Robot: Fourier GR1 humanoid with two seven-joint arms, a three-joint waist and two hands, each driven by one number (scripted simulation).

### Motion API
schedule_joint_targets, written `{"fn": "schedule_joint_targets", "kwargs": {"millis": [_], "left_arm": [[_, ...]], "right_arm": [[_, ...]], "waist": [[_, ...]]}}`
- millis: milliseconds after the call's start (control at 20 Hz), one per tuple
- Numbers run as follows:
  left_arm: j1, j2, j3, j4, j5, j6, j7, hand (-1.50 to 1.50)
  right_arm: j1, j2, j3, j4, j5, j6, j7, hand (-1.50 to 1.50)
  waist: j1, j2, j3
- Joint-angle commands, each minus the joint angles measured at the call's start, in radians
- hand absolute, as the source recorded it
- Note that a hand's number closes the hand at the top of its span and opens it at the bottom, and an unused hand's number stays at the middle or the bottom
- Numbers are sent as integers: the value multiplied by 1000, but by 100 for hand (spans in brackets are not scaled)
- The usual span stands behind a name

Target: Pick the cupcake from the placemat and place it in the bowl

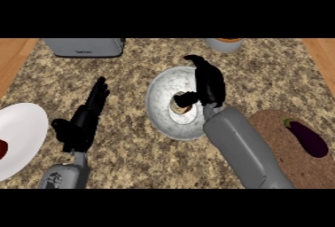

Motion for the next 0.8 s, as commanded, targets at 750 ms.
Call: {"fn": "schedule_joint_targets", "kwargs": {"millis": [750], "left_arm": [[-12,7,16,-12,17,-16,28,0]], "right_arm": [[186,14,-190,-389,-210,-99,-153,-150]], "waist": [[-9,-5,0]]}}
